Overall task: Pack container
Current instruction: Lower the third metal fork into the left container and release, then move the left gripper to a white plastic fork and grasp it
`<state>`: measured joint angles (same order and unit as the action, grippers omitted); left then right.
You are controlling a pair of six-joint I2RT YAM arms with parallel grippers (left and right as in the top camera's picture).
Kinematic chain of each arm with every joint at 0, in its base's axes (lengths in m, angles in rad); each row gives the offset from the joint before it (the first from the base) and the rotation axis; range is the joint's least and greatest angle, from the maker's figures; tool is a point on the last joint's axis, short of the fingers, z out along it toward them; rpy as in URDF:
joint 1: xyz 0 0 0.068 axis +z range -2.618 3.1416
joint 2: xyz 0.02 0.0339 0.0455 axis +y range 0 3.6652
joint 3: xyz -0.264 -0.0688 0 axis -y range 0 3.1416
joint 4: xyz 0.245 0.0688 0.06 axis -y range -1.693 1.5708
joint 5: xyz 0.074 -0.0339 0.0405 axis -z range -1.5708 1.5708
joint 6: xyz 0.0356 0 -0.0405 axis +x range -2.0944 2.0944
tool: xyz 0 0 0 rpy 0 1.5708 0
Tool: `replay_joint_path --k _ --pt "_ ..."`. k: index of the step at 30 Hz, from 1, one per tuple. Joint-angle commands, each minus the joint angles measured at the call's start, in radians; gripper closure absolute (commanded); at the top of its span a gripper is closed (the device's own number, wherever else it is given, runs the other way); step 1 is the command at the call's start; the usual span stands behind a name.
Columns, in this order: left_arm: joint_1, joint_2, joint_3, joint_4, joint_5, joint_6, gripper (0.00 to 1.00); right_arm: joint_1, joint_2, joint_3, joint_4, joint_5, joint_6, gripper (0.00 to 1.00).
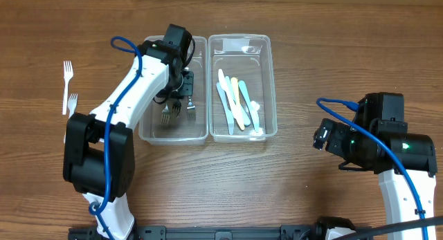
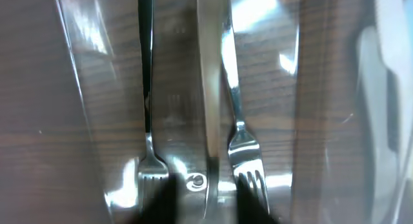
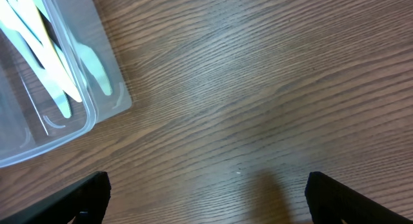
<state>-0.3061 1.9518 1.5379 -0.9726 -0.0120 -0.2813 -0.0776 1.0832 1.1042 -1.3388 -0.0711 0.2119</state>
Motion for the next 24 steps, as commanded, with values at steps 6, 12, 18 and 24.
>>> replay_joint_path --k 6,12,18,24 --pt "0.029 -0.069 0.264 -0.196 -0.084 0.139 0.09 -0.001 -0.003 0.008 -0.009 -0.001 -0.003 0.01" --pt "0.243 -0.369 0.343 -0.316 -0.118 0.147 0.00 -0.001 -0.003 0.008 -0.008 0.002 -0.003 0.01" --pt "0.542 -0.454 0.227 -0.356 -0.060 0.146 0.00 -0.001 -0.003 0.008 -0.001 0.002 -0.003 0.01" --pt "0.719 -0.429 -0.100 -0.108 0.003 0.209 0.00 -0.001 -0.003 0.008 -0.003 0.002 -0.003 0.01"
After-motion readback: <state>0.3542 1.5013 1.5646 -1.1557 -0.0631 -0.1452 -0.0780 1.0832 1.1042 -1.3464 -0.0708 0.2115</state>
